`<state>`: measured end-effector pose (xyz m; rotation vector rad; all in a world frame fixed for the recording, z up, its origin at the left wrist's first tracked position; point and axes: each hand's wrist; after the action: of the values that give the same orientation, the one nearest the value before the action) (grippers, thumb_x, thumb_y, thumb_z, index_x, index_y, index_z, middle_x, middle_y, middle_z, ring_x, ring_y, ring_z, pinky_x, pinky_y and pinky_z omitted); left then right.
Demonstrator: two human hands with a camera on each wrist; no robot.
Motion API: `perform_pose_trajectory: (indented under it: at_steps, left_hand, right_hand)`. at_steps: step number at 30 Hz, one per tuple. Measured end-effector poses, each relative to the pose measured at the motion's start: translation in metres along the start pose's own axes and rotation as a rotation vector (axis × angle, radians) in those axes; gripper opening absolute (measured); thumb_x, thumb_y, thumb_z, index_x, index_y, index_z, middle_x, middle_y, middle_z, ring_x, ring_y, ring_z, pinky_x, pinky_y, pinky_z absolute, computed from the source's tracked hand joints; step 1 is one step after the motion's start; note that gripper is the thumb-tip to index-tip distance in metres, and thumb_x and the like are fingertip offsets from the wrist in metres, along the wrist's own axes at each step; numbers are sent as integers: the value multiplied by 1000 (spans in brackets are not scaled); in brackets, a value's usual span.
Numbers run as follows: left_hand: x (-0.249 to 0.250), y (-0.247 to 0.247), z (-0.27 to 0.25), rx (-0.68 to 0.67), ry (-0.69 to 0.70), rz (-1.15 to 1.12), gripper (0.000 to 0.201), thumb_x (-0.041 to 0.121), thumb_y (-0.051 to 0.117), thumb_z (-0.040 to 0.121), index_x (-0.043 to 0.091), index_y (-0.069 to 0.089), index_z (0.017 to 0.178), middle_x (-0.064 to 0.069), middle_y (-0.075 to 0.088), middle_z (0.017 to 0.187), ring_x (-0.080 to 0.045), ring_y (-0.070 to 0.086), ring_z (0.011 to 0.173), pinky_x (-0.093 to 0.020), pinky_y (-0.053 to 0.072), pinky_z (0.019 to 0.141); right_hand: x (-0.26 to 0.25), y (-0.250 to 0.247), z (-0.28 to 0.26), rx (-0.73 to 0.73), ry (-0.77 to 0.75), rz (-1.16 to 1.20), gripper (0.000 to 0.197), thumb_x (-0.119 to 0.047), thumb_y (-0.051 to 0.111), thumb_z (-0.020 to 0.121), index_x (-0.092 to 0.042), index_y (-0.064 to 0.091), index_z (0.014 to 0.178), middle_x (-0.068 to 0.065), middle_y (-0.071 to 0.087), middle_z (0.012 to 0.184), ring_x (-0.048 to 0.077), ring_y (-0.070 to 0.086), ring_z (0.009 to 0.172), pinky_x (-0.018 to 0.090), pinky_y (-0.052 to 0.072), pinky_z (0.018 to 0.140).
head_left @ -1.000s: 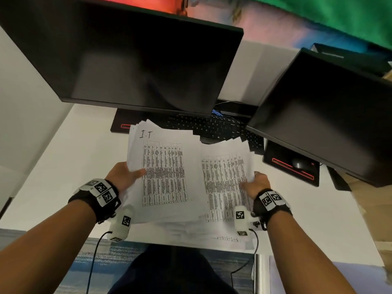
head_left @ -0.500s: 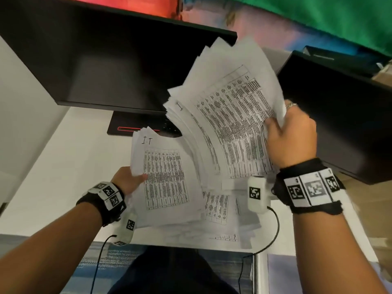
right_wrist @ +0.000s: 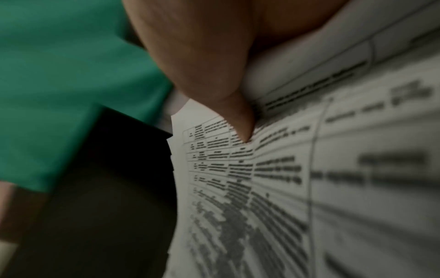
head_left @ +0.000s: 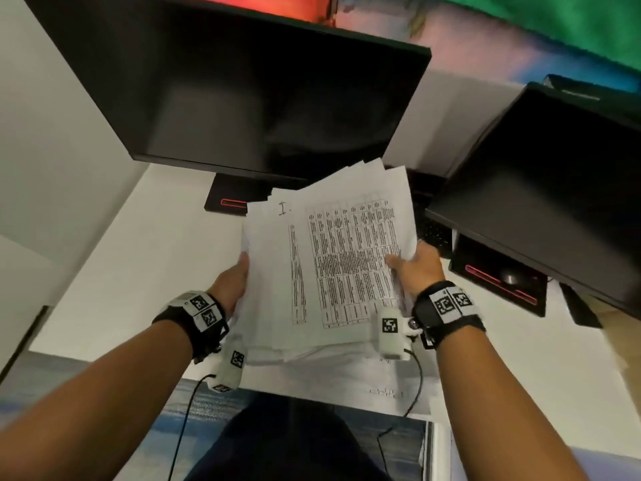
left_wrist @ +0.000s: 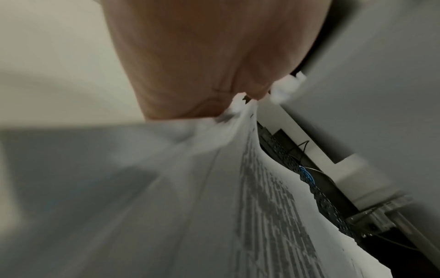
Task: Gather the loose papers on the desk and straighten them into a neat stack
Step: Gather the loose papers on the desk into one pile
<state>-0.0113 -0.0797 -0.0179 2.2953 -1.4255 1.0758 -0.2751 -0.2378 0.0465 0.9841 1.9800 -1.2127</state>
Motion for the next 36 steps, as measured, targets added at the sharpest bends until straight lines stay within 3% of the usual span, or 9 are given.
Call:
perform_pose_trajectory:
  at_steps: [3,6,14,17,20,24,28,32,36]
  left_hand:
    - [7,8,4,-6,3,140,103,82,26,79,7,33,150,-11,36,154,-29,36,142,-45,25,118]
    - [5,14,9,27,-9,224,92,71,34,89,4,21,151,-14,30,157,-33,32,143,-44,25,116]
    - [-11,24,29,139,131,409,69,47,69,84,5,41,131,-9,59,117,-23,54,93,-34,46,77]
    - [-15,20,36,137,147,382,70,52,74,76,7,50,124,-5,65,110,-24,62,91,-33,50,70]
    - [-15,16,35,150,216,452,60,38,79,77,7,56,122,-12,67,115,-30,64,102,-36,52,78]
    - [0,6,5,94,436,307,43,17,76,82,10,58,121,-4,68,110,-23,65,101,-39,53,90]
    - [32,-17,-30,-36,570,72,44,15,77,81,14,61,122,2,73,109,-13,71,99,-40,57,90]
    - [58,-21,-56,7,732,10,32,16,71,86,7,64,117,-3,75,103,-15,73,92,-31,59,79]
    - [60,-21,-61,88,849,-8,29,33,75,84,8,69,98,-14,67,68,-18,60,59,-40,53,56]
  right_hand:
    - [26,36,14,-88,112,-218,62,-21,66,93,-6,39,146,13,50,145,28,56,123,33,43,106]
    - [42,66,8,-180,159,-296,72,-25,55,100,-8,14,157,10,26,161,29,34,144,32,31,113]
    - [61,85,6,-103,122,-290,64,-16,49,102,-6,16,156,12,30,158,27,41,139,25,37,105]
    - [59,85,2,-42,102,-308,64,-14,49,101,-9,17,156,13,35,156,22,57,119,17,44,87]
    - [64,89,-4,-197,26,-353,73,-27,53,100,-10,11,157,7,19,164,24,28,147,26,26,114]
    - [65,73,0,-116,19,-153,93,-33,75,85,-13,19,156,5,30,160,24,34,145,30,29,113]
    - [34,48,0,-97,-5,233,120,-44,98,43,-19,39,145,4,56,141,24,54,128,50,44,108]
    - [-6,25,-15,-82,-231,371,37,-17,89,68,-20,68,98,-1,76,95,13,73,91,30,61,75]
    - [-22,14,-36,-35,-463,463,29,2,82,73,-18,73,92,-5,78,84,9,74,79,25,59,69]
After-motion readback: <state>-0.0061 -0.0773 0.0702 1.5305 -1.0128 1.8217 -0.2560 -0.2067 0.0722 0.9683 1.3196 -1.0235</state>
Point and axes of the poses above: each hand's wrist, its own z-axis towards the middle knuckle, its own y-axis out of the palm, x = y × z
